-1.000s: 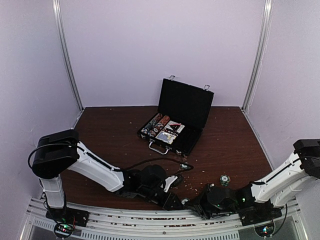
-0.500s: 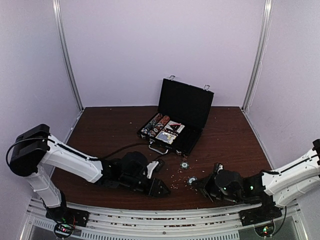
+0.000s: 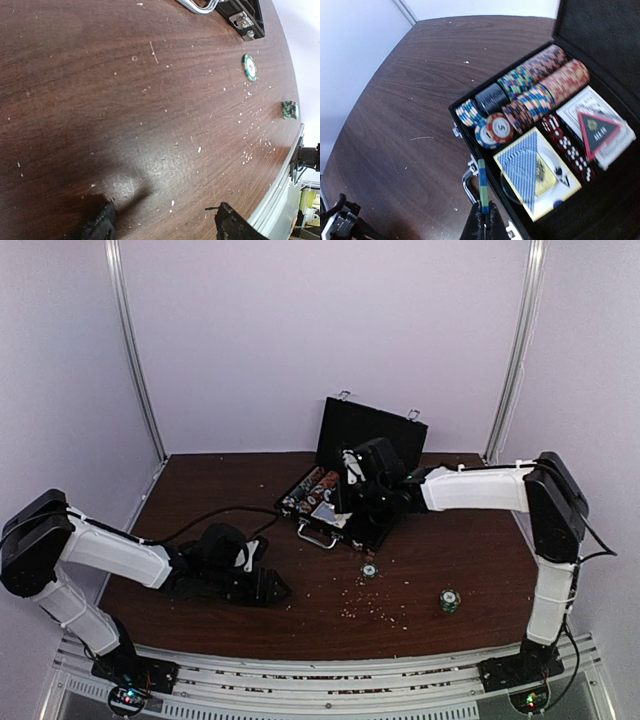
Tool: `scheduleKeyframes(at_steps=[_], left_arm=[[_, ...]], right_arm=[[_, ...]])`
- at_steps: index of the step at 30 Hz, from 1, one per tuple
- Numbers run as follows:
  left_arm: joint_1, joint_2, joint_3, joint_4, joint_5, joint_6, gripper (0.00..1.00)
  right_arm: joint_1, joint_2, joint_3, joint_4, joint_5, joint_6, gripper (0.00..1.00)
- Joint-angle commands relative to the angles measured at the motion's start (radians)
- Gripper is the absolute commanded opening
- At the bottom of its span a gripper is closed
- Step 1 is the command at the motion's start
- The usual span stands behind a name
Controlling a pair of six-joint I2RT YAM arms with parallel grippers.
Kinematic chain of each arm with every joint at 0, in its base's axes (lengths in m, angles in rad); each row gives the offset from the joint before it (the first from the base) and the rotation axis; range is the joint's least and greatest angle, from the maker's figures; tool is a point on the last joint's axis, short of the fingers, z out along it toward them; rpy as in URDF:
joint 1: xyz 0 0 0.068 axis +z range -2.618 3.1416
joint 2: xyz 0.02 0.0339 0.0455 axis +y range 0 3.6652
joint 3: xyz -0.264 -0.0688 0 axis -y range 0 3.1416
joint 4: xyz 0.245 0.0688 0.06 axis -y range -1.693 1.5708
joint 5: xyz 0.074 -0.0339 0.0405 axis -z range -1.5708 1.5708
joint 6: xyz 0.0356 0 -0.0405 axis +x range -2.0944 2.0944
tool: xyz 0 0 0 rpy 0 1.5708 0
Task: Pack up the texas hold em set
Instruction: Place the poker chip in the slot.
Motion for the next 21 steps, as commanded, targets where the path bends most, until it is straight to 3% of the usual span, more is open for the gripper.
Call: scheduleKeyframes(at_steps=[1, 10, 21], left_arm=[[0.012, -0.009, -0.011, 0.024, 0.002, -0.009, 0.70], [0.035, -0.012, -0.034, 0.016, 0.012, -0.005, 0.70], [0.073, 0.025, -0.026, 0.022, 0.041, 0.007, 0.70]], right_arm=[[-0.019, 0.178, 0.256, -0.210, -0.060, -0.292, 0.00], [-0.030, 0.492, 0.758, -0.469, -0.022, -0.439, 0.00], [-0.049, 0.594, 0.833, -0.512, 0.123, -0.471, 0.00]])
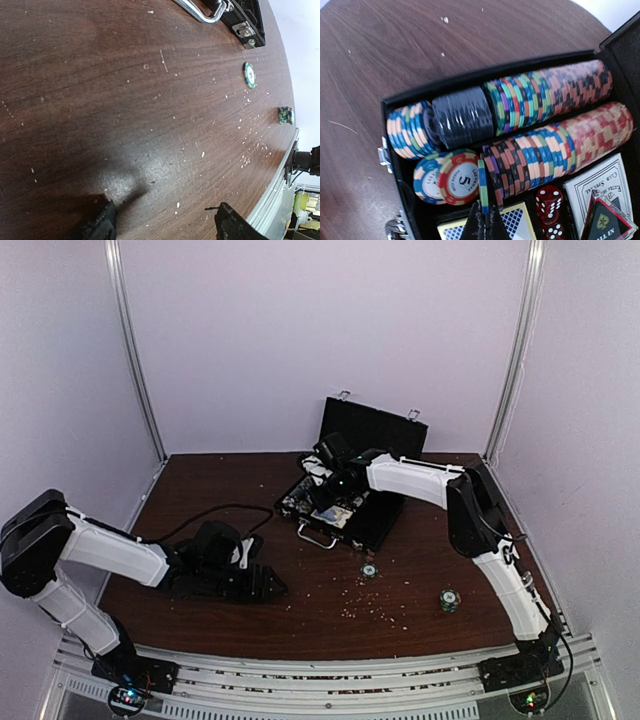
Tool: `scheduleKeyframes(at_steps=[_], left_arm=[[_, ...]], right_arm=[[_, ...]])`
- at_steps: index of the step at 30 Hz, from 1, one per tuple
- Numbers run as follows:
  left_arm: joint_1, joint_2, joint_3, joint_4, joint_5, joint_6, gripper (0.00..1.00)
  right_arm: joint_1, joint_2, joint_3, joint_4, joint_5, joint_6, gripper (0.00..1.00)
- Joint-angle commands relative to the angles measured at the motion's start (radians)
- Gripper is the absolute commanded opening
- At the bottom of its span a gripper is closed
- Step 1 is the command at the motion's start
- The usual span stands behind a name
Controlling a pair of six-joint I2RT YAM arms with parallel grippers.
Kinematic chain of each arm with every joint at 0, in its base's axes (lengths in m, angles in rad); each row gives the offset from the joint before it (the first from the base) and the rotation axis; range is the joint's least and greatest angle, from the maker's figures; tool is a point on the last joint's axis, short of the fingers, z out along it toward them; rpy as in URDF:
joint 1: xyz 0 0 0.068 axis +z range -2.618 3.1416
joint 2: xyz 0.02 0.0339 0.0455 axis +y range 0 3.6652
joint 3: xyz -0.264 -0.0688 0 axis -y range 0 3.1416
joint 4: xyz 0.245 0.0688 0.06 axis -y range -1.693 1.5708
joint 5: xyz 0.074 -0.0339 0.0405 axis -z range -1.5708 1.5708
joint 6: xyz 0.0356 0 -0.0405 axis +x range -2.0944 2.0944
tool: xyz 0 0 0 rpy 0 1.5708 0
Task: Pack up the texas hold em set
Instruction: Place the poker chip in the slot.
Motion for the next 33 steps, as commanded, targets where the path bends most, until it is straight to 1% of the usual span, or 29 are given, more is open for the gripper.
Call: scheduleKeyframes(at_steps=[1, 5, 8, 11, 16, 23, 33], left_arm=[[0.023, 0.035, -0.001, -0.006, 0.011, 0.011, 0.70], [0.028, 0.056, 0.015, -0.006, 0.018, 0.014, 0.70], [0.029, 0.070, 0.025, -0.007, 0.024, 0.015, 0.70], [0.029, 0.078, 0.032, -0.009, 0.027, 0.015, 0.70], [0.030, 0.086, 0.036, -0.009, 0.027, 0.012, 0.70], [0.030, 0.087, 0.049, -0.010, 0.023, 0.011, 0.70], [0.031, 0.080, 0.034, -0.013, 0.021, 0.009, 0.70]], right_arm=[[-0.012, 0.034, 0.031, -0.035, 0.134, -0.026, 0.00], [-0.026, 0.042, 0.031, 0.002, 0.211, -0.007, 0.00], [-0.046, 0.050, 0.042, 0.011, 0.218, 0.020, 0.00], [-0.053, 0.058, 0.044, 0.011, 0.199, 0.011, 0.00], [-0.049, 0.070, 0.043, 0.017, 0.093, -0.037, 0.00], [-0.022, 0.103, 0.060, -0.003, -0.002, -0.106, 0.00], [-0.017, 0.070, 0.055, 0.029, -0.241, -0.115, 0.00]])
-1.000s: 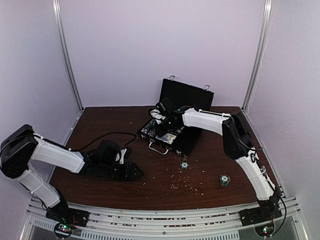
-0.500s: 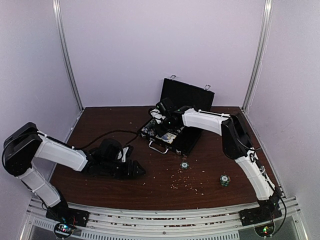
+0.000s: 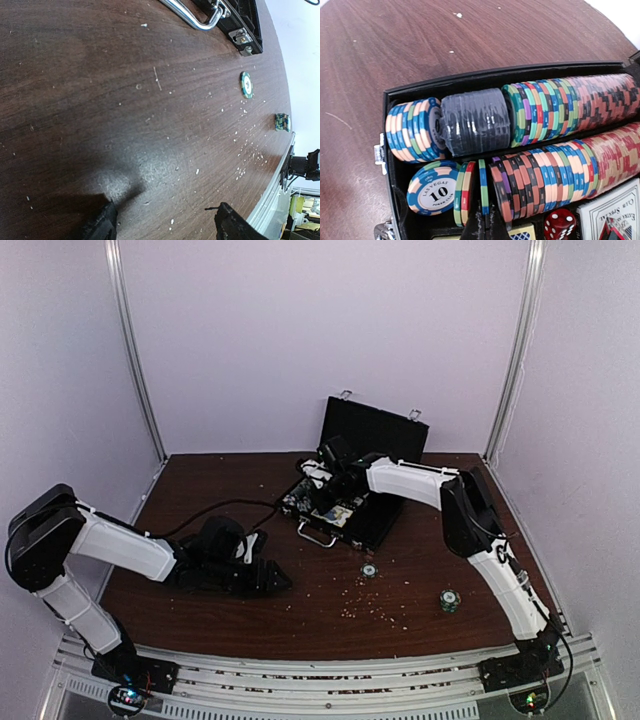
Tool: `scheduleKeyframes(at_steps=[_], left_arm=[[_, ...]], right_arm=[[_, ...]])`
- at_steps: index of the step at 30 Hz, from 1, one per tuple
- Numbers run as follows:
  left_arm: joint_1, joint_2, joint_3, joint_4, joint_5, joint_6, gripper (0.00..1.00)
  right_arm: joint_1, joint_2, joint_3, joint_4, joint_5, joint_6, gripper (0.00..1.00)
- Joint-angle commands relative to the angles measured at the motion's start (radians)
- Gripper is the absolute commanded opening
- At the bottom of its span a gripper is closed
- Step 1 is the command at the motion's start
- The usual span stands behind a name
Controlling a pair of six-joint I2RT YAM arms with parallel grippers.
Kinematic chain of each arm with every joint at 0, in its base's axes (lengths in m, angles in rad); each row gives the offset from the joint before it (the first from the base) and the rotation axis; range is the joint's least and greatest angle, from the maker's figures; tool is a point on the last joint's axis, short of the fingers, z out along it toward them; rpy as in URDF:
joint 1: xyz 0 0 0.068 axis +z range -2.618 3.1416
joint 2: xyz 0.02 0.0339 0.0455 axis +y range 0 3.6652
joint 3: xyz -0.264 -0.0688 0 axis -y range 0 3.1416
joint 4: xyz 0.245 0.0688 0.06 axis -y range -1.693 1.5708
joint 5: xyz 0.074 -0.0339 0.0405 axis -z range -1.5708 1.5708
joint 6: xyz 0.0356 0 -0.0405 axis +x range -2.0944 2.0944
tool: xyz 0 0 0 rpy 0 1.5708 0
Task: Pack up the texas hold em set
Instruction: Place the poker chip in the slot.
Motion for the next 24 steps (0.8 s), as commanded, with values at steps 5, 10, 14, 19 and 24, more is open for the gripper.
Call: scheduleKeyframes(at_steps=[5, 10, 14, 19, 24], left_arm=[[0.007, 0.014, -0.019, -0.042, -0.013, 0.007, 0.70], [0.007, 0.005, -0.030, -0.042, -0.012, 0.006, 0.70], [0.007, 0.000, -0.035, -0.040, -0.013, 0.004, 0.70], [0.007, -0.006, -0.034, -0.040, -0.016, 0.003, 0.70], [0.006, -0.030, -0.035, -0.057, -0.033, 0.001, 0.70]], right_arm=[[0.003, -0.016, 0.006, 0.009, -0.164, -0.006, 0.00], [0.003, -0.025, 0.005, 0.003, -0.094, 0.011, 0.02], [0.003, -0.048, -0.010, 0.006, -0.066, 0.018, 0.13], [0.001, -0.090, -0.039, 0.008, -0.037, 0.019, 0.18], [-0.001, -0.161, -0.097, 0.013, -0.009, 0.013, 0.23]])
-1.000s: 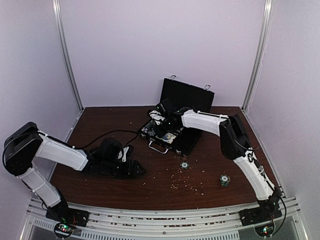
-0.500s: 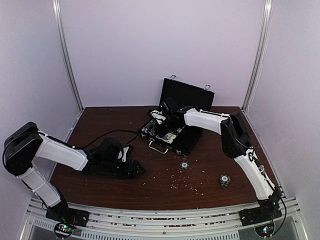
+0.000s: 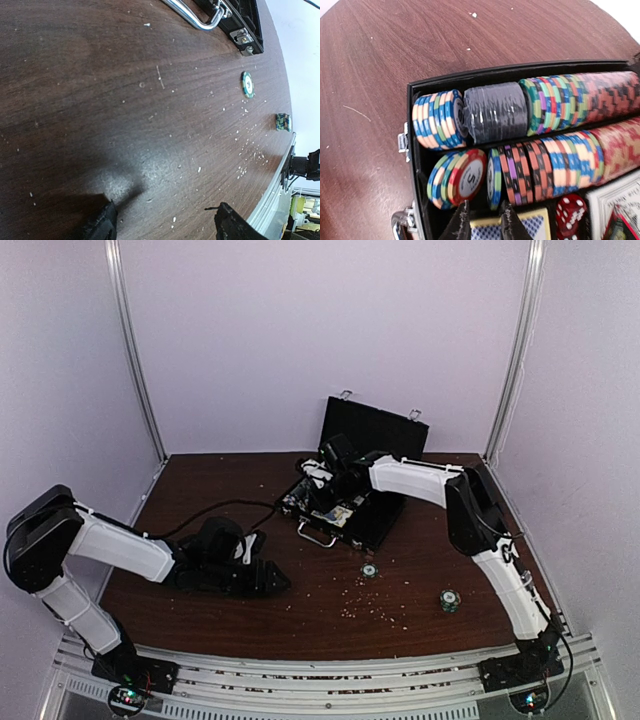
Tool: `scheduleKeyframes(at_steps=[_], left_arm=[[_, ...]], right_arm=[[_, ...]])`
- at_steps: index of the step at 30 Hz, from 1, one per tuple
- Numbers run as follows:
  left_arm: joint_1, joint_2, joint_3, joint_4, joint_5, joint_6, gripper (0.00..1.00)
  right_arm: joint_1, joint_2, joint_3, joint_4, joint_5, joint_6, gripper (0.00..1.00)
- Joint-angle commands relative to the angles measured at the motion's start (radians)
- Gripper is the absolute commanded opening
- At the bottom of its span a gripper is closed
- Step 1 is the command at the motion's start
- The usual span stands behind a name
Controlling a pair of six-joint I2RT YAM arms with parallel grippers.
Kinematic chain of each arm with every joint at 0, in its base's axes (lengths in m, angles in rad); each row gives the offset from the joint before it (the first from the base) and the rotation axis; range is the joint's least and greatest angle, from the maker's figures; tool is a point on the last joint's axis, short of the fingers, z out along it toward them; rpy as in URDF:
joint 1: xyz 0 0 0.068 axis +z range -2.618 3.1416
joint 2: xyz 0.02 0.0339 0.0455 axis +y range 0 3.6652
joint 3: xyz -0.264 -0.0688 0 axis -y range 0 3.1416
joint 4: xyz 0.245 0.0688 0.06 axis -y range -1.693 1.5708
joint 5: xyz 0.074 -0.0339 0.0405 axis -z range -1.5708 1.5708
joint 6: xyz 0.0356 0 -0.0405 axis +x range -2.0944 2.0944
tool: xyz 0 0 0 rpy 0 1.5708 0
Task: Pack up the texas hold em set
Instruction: Place the poker chip in the slot, then move the poker chip to the corner of the board.
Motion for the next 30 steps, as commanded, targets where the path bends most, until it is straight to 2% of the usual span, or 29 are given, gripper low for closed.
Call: scheduleKeyframes(at_steps=[1, 9, 13, 17, 23, 30], left_arm=[[0.007, -0.022, -0.023, -0.061, -0.033, 0.004, 0.70], [0.006, -0.035, -0.021, -0.078, -0.044, 0.010, 0.70], [0.005, -0.046, -0.014, -0.093, -0.059, 0.011, 0.70], [0.006, -0.106, -0.028, -0.115, -0.109, 0.007, 0.71], [0.005, -0.164, -0.043, -0.155, -0.163, -0.005, 0.73], [0.006, -0.183, -0.062, -0.159, -0.164, -0.023, 0.74]], right_arm=[[0.001, -0.126, -0.058, 0.020, 0.039, 0.003, 0.24], [-0.007, -0.295, -0.260, 0.088, 0.003, 0.068, 0.30], [-0.015, -0.428, -0.396, 0.112, 0.018, 0.272, 0.36], [-0.013, -0.587, -0.606, 0.116, 0.051, 0.480, 0.40], [0.039, -0.760, -0.879, 0.033, 0.191, 0.628, 0.40], [0.125, -0.774, -0.976, -0.015, 0.270, 0.709, 0.42]])
